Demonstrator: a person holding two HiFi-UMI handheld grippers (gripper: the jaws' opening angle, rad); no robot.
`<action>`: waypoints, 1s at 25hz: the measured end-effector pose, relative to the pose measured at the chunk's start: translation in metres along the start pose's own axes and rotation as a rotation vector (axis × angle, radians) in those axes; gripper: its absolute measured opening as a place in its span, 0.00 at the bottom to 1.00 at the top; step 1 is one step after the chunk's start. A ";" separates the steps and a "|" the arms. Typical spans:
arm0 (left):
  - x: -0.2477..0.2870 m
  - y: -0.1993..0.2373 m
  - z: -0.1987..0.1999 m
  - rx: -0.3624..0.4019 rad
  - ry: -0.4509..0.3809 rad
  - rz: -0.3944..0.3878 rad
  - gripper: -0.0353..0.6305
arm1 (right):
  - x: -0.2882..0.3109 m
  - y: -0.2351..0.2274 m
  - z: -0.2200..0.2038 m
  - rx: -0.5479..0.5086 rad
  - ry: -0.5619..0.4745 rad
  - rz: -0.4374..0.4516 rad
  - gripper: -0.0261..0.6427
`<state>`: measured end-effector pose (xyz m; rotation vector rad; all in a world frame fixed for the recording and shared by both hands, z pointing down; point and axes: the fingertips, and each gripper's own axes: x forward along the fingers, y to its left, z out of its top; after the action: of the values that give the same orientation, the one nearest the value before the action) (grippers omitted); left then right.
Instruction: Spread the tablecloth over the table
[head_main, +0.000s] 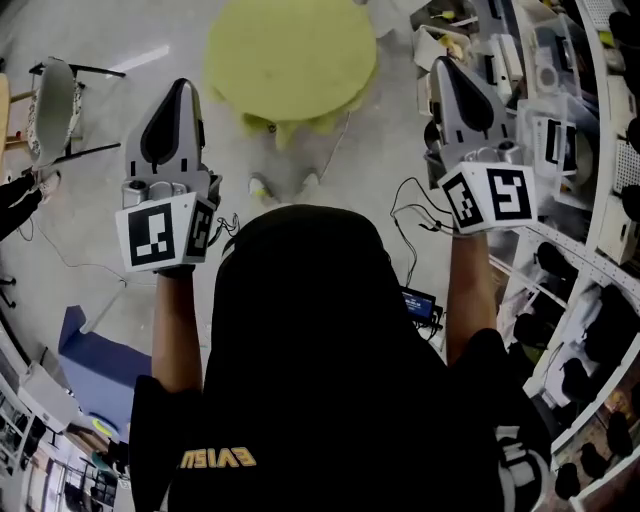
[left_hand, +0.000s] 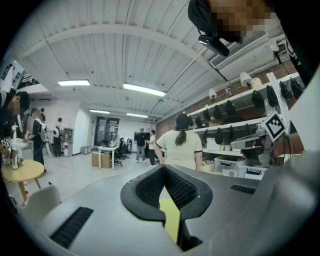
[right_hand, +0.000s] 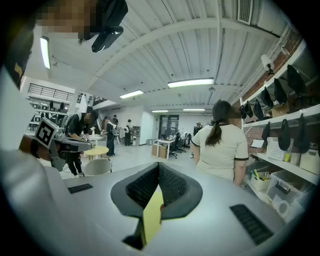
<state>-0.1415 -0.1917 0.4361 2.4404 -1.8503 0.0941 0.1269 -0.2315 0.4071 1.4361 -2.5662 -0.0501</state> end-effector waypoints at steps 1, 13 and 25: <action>0.001 -0.005 -0.001 0.002 -0.002 -0.005 0.08 | -0.001 0.000 -0.001 0.002 0.000 0.002 0.04; 0.006 -0.014 -0.002 0.014 0.006 -0.037 0.08 | -0.005 0.003 -0.012 0.006 0.026 0.000 0.04; 0.008 -0.025 -0.004 0.020 0.010 -0.062 0.08 | -0.009 0.002 -0.008 -0.003 0.015 -0.003 0.04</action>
<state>-0.1157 -0.1919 0.4399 2.5032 -1.7768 0.1208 0.1310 -0.2224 0.4137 1.4347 -2.5509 -0.0431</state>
